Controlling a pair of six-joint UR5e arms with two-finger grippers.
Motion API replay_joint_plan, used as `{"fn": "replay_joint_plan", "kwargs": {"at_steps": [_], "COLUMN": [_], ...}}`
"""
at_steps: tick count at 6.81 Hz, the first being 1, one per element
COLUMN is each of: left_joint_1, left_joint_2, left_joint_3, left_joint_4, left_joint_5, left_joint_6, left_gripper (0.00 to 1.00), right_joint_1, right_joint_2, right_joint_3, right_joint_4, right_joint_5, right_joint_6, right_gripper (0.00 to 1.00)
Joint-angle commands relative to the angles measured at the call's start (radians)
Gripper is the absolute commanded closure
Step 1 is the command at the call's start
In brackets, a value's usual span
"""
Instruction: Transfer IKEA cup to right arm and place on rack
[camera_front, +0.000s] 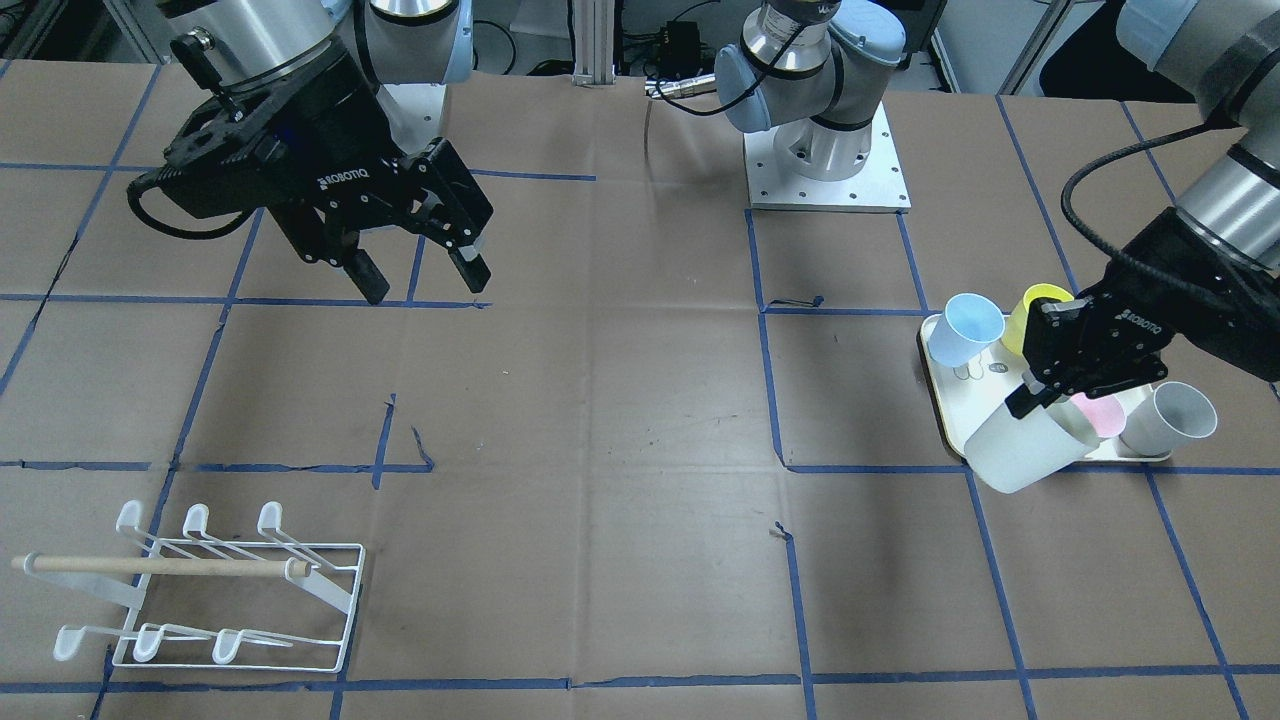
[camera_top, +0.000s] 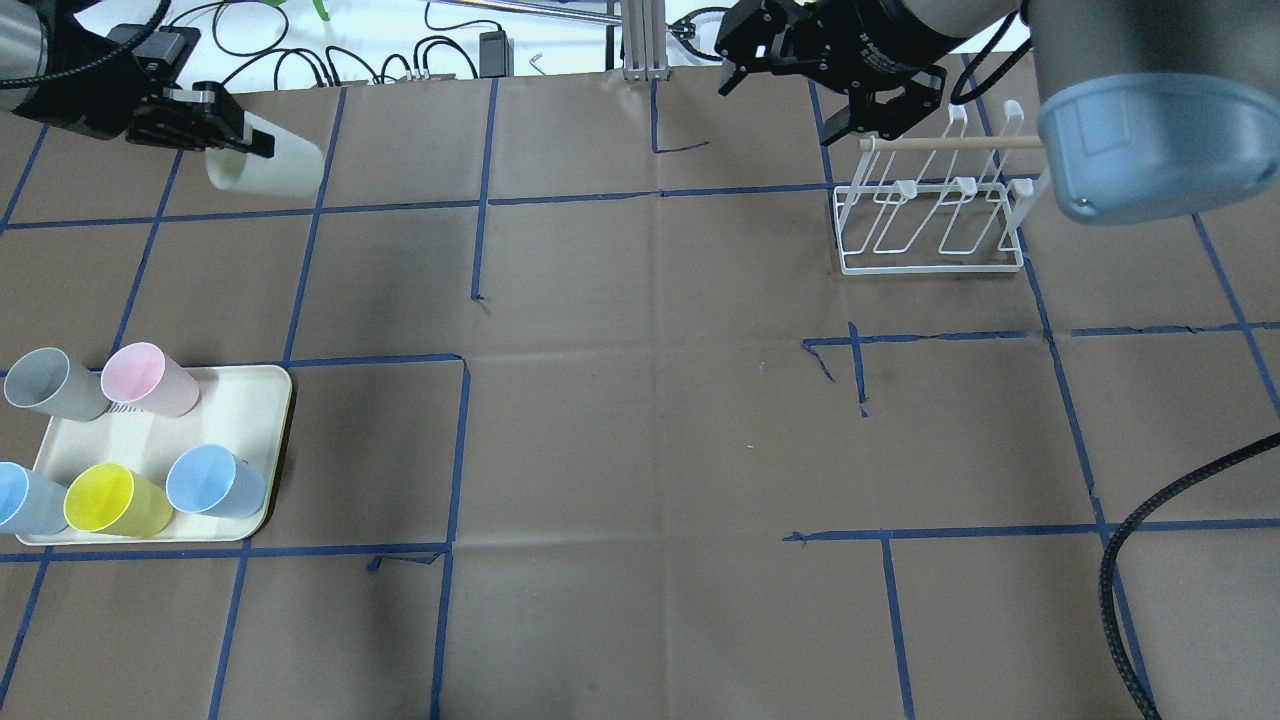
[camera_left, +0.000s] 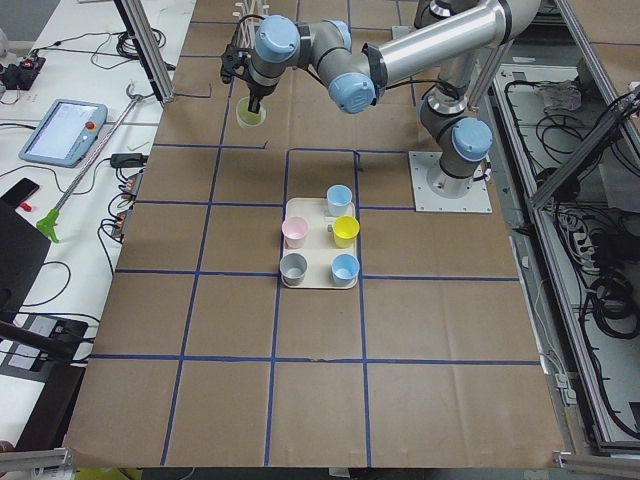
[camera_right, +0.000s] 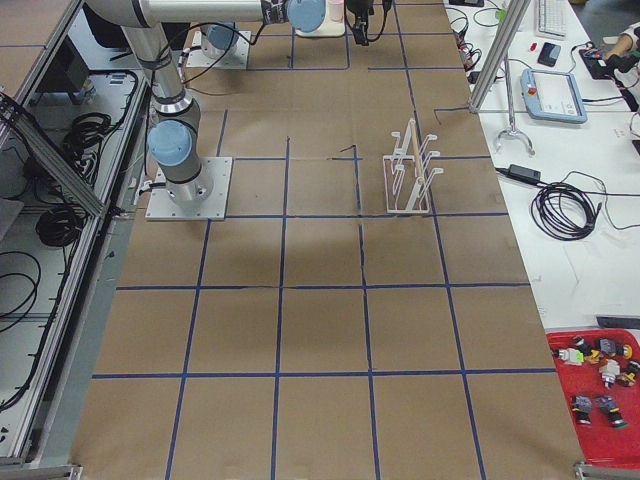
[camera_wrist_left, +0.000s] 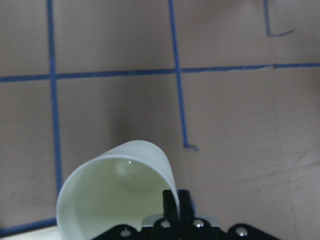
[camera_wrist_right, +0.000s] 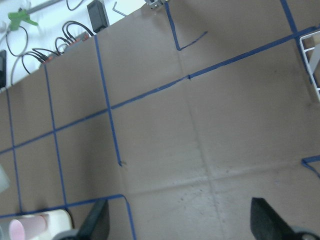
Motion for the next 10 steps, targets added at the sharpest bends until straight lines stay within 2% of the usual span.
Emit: {"fn": "replay_joint_plan", "kwargs": {"at_steps": [1,3,4,5,6,8,9,10], "left_joint_1": [-0.067,-0.125,-0.130,-0.136,-0.160,-0.257,-0.294,-0.318], "left_joint_2": [-0.002,-0.005,-0.022,-0.062,-0.100,-0.199,-0.246,-0.296], "left_joint_3": [-0.143,-0.305,-0.357,-0.403,-0.451,-0.472,-0.476,-0.491], "left_joint_4": [0.347,0.685,0.826,0.985,1.124,1.388,1.555,1.744], "left_joint_5": [-0.210,-0.292,-0.368,-0.439,-0.468,-0.468,-0.468,-0.461], "left_joint_6": [0.032,0.028,0.031,0.032,0.029,-0.018,-0.123,-0.256], "left_gripper": [1.00,1.00,1.00,1.00,1.00,1.00,1.00,1.00], "right_joint_1": [0.003,0.006,0.006,0.006,0.004,-0.002,-0.002,0.000], "right_joint_2": [-0.015,-0.027,-0.018,-0.010,-0.009,-0.002,0.014,0.030], "right_joint_3": [0.151,0.392,0.504,0.597,0.656,0.664,0.666,0.664], "right_joint_4": [-0.313,-0.813,-1.071,-1.226,-1.250,-1.267,-1.267,-1.275], "right_joint_5": [0.064,0.141,0.143,0.141,0.141,0.083,0.049,0.052], "right_joint_6": [0.288,0.629,0.740,0.803,0.810,0.822,0.876,1.005], "right_gripper": [0.02,0.01,0.01,0.00,0.00,0.00,0.00,0.00]}}
